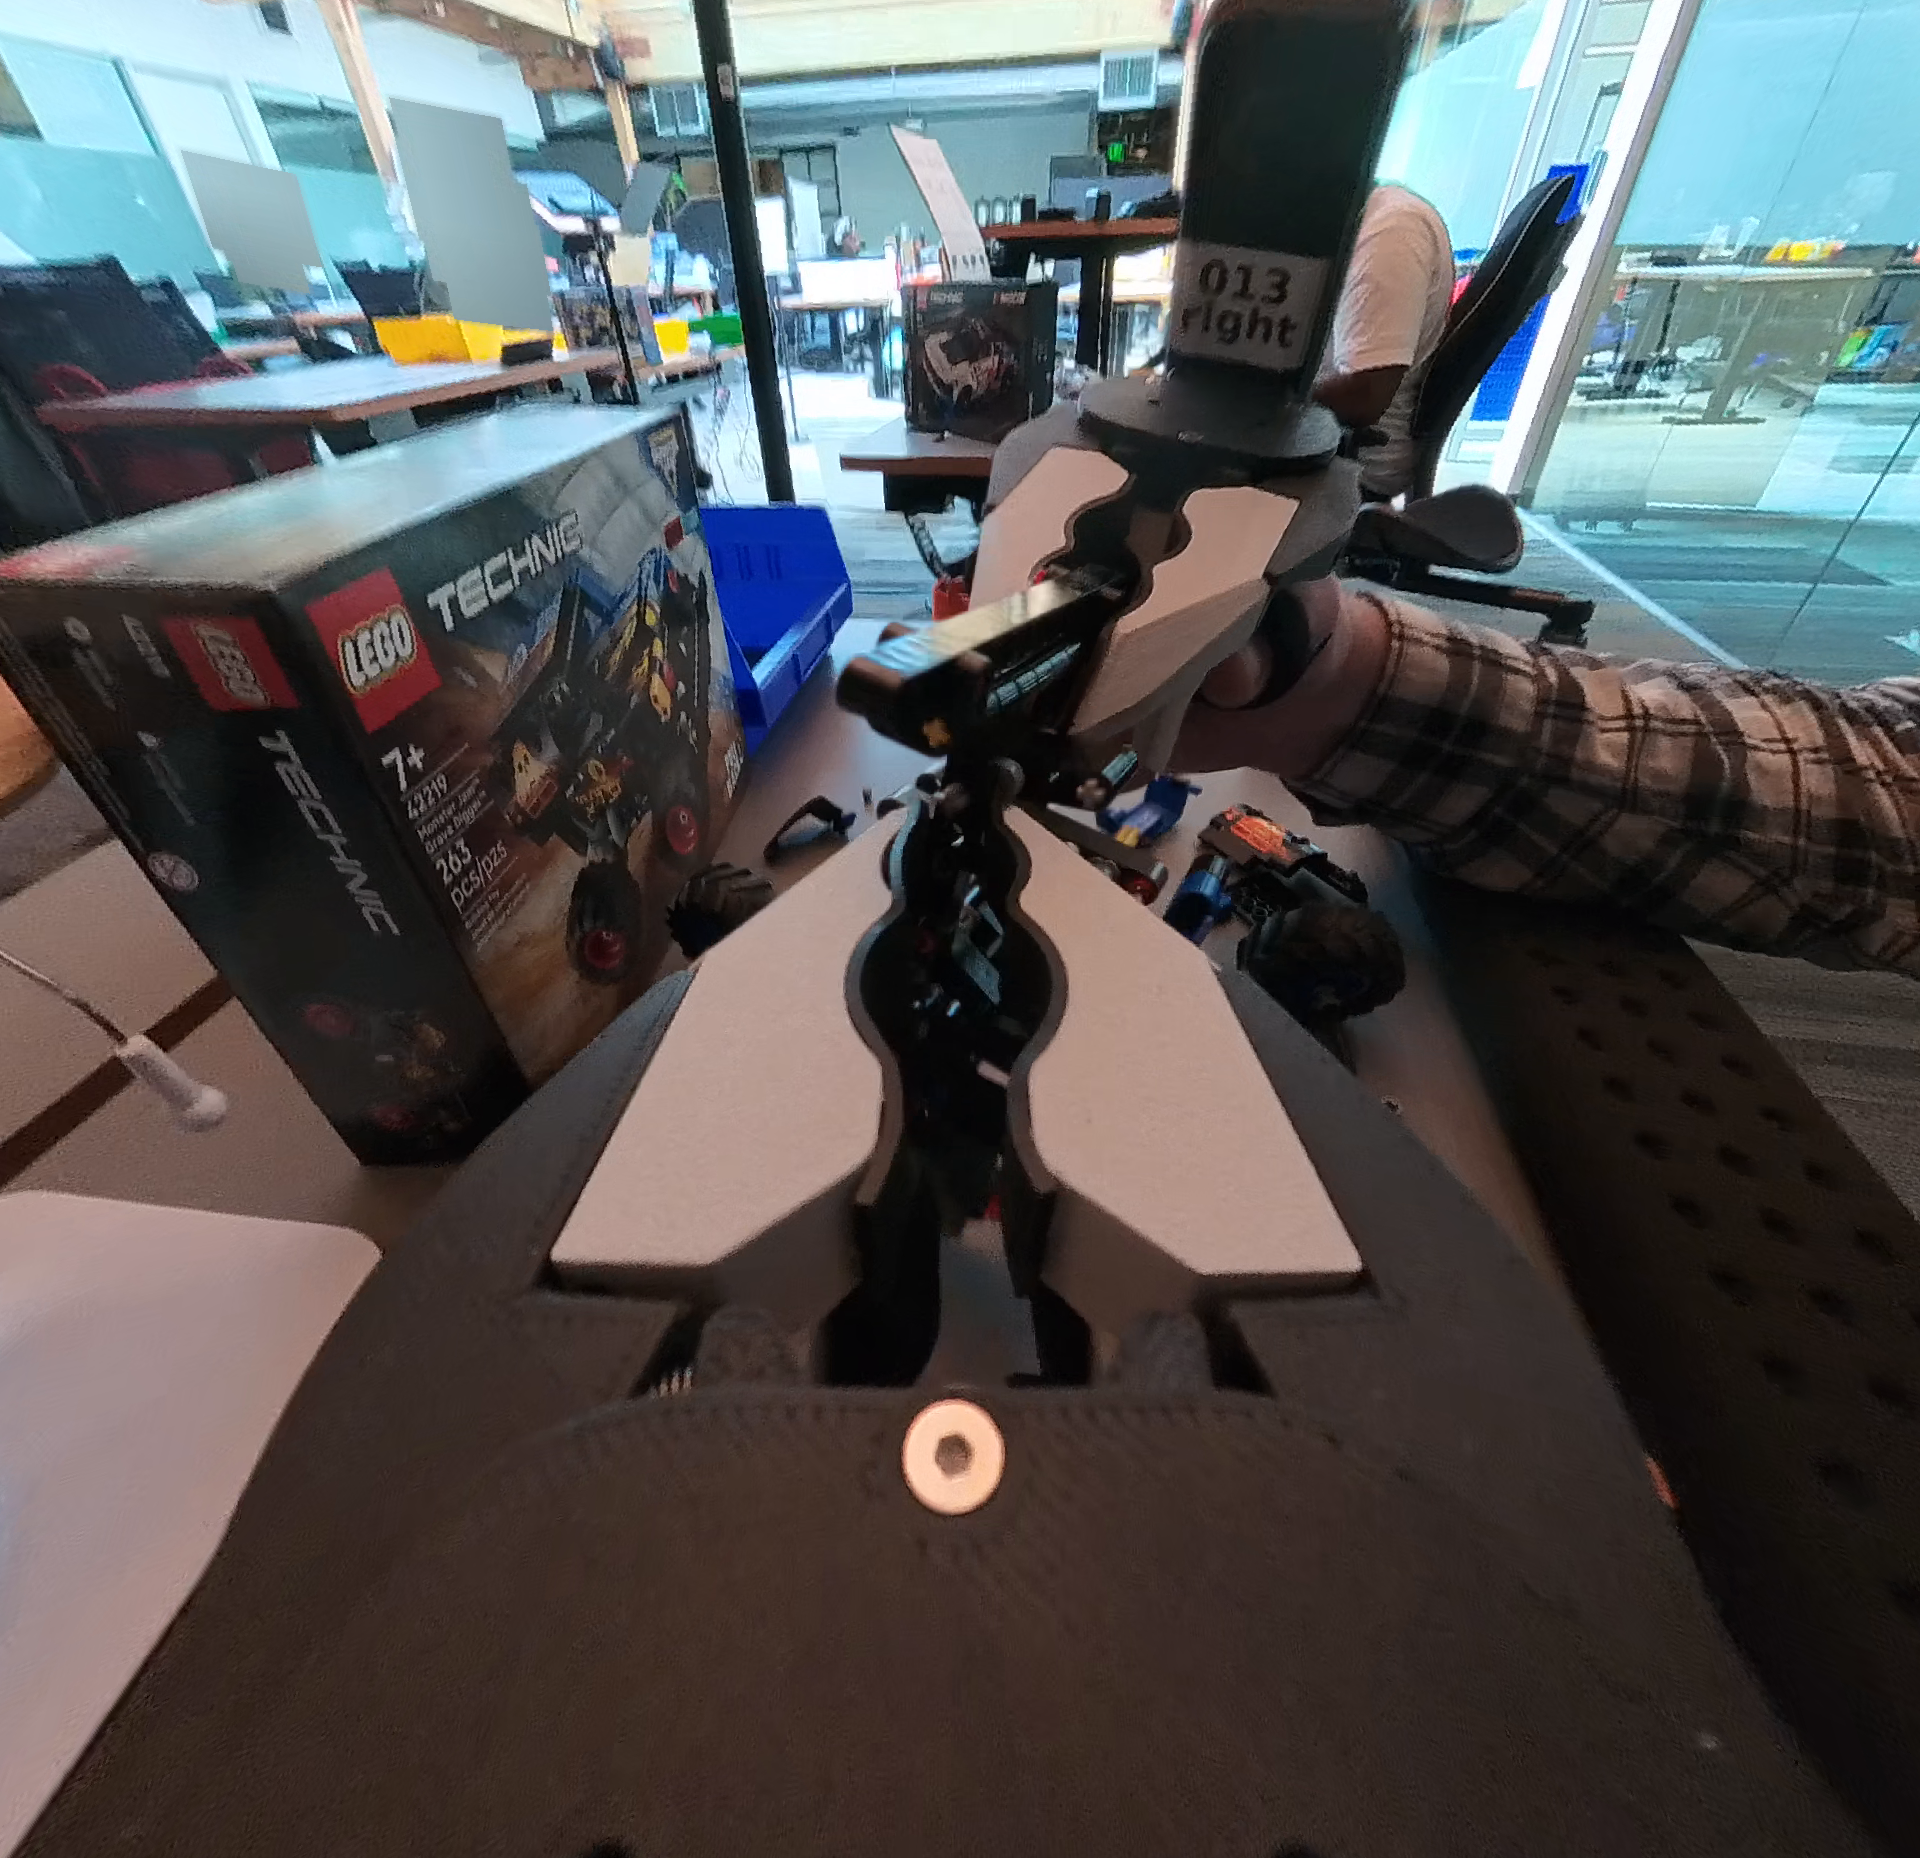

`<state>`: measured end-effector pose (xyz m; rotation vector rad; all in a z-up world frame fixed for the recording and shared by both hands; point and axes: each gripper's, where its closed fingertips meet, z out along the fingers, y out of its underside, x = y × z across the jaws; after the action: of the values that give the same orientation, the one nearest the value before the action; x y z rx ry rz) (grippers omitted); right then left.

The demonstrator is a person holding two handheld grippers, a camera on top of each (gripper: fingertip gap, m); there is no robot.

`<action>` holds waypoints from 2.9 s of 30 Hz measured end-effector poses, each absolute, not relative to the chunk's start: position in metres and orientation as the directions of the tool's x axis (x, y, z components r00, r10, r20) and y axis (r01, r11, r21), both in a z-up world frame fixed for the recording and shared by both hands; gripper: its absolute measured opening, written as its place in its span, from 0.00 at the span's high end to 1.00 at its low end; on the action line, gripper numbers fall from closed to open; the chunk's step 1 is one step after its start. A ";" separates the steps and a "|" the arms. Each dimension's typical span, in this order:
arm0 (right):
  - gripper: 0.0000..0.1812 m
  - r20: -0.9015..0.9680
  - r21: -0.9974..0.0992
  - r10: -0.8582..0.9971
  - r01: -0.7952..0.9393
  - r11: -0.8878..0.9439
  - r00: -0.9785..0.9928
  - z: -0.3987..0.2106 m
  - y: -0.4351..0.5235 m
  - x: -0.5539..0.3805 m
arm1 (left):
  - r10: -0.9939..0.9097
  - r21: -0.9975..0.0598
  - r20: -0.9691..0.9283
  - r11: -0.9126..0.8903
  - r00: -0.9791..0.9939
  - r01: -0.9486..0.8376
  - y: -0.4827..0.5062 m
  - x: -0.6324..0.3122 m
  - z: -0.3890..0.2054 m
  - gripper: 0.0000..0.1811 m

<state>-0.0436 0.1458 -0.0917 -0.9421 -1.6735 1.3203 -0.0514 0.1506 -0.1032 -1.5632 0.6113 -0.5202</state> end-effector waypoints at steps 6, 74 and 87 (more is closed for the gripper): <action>0.93 0.128 -0.984 0.892 0.056 0.168 -0.434 -0.088 0.146 -0.038 | -0.665 -1.000 -0.025 0.025 0.746 -0.011 0.145 -0.048 -0.088 0.97; 1.00 0.143 -0.990 0.819 -0.091 0.111 -0.556 -0.045 0.166 0.042 | -0.705 -0.977 -0.098 -0.064 0.702 -0.201 0.109 -0.068 -0.110 0.92; 0.84 0.070 -0.945 0.828 0.229 0.234 -0.556 -0.127 0.125 -0.028 | -0.748 -0.957 -0.111 -0.097 0.654 -0.274 0.109 -0.044 -0.130 0.92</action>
<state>-0.0277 0.1252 -0.1272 -0.9663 -1.9277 1.3295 -0.0436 0.1095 -0.1300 -1.6694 0.8445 -0.4909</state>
